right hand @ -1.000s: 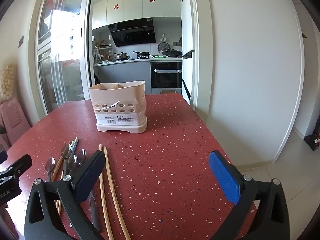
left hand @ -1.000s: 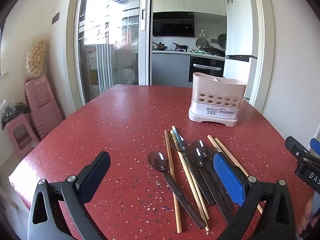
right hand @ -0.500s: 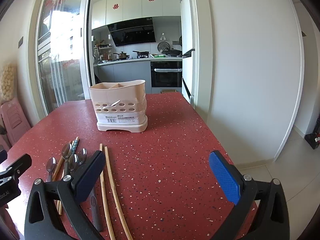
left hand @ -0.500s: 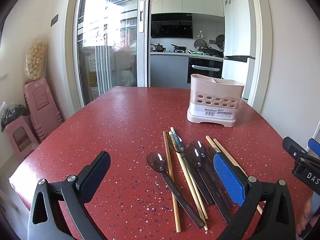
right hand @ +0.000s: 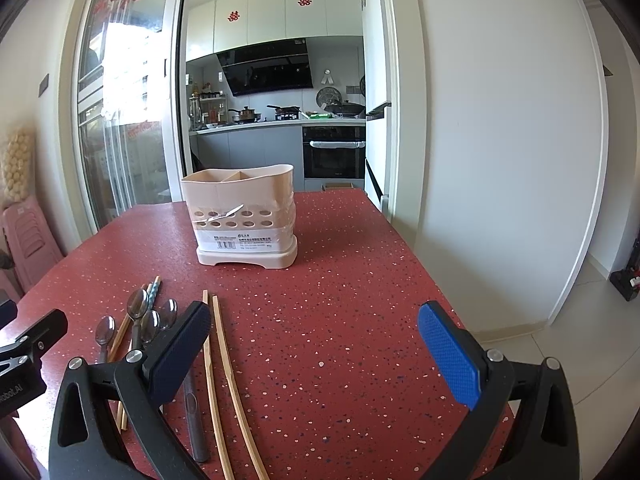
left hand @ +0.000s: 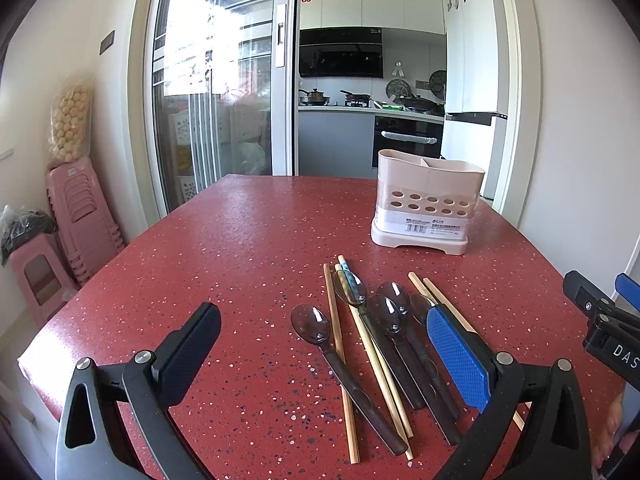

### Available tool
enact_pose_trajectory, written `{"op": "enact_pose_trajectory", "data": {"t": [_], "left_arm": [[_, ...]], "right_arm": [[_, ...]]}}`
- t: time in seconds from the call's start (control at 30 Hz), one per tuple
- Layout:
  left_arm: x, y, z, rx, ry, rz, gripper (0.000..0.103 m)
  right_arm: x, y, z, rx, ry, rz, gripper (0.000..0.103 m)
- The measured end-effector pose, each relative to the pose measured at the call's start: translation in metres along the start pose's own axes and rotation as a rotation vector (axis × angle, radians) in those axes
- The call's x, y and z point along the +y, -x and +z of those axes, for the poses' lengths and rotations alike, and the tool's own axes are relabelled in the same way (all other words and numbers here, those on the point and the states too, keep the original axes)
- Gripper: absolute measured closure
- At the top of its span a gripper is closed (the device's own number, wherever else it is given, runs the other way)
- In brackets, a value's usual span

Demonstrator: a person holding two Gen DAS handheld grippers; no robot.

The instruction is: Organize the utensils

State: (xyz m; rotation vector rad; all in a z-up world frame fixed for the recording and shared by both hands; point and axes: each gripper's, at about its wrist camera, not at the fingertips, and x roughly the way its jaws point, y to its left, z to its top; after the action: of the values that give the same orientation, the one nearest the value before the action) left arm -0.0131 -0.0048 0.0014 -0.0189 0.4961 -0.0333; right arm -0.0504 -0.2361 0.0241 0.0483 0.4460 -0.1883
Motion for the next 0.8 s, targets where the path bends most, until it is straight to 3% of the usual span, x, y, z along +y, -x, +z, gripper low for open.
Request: {"op": "enact_pose_trajectory", "data": {"t": [0.8], "left_arm": [[-0.0050, 0.0021, 0.0012, 0.003, -0.014, -0.003, 0.000]], "right_arm": [[0.0006, 0.0012, 0.0011, -0.003, -0.008, -0.001, 0.000]]}}
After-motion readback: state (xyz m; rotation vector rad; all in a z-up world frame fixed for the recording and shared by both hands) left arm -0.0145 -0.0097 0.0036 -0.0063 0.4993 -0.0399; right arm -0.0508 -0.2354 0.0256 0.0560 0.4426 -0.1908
